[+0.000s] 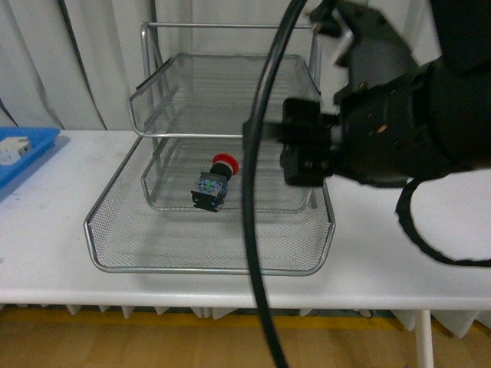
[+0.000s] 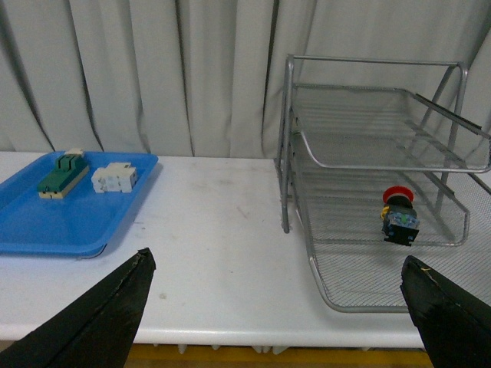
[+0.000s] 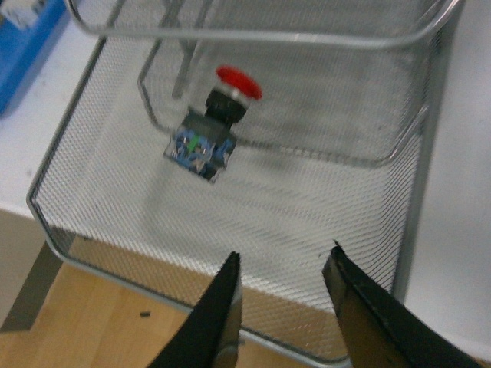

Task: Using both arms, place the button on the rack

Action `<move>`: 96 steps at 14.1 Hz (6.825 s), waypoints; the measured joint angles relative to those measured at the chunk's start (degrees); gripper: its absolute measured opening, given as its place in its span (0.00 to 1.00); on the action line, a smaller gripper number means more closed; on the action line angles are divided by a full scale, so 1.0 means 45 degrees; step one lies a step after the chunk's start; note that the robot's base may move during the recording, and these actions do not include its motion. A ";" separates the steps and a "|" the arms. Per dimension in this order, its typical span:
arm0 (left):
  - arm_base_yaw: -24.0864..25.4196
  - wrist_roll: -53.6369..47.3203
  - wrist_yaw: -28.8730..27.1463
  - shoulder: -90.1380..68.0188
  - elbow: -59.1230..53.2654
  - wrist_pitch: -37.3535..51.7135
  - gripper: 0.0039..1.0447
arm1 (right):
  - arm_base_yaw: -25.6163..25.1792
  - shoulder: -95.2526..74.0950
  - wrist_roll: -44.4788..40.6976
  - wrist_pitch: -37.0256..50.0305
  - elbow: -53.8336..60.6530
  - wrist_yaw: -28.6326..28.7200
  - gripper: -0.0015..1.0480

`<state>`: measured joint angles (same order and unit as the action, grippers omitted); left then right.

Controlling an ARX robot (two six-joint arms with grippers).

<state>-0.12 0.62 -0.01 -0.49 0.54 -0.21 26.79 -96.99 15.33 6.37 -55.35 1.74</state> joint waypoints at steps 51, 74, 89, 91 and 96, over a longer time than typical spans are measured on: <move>0.0000 0.0000 0.0000 0.0000 0.0000 0.0000 0.94 | 0.0340 -0.5032 0.0457 -0.1812 -0.3555 0.0335 0.02; 0.0000 0.0000 0.0000 0.0000 0.0000 -0.0005 0.94 | -0.0631 -0.6110 -0.0165 -0.2497 -0.5955 0.0272 0.02; 0.0000 0.0000 0.0000 0.0000 0.0000 -0.0005 0.94 | -0.3716 0.7271 -0.0010 0.4255 0.4099 -0.1389 0.02; 0.0000 0.0000 0.0000 0.0000 0.0000 -0.0005 0.94 | -0.5037 1.0671 -0.2395 0.2973 0.6392 -0.1477 0.02; 0.0000 0.0000 0.0000 0.0000 0.0000 -0.0005 0.94 | -0.5955 1.3702 -0.3313 0.3546 0.9559 -0.0384 0.02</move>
<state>-0.12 0.62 -0.01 -0.49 0.54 -0.23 -0.01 -35.33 0.43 22.33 -12.34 0.01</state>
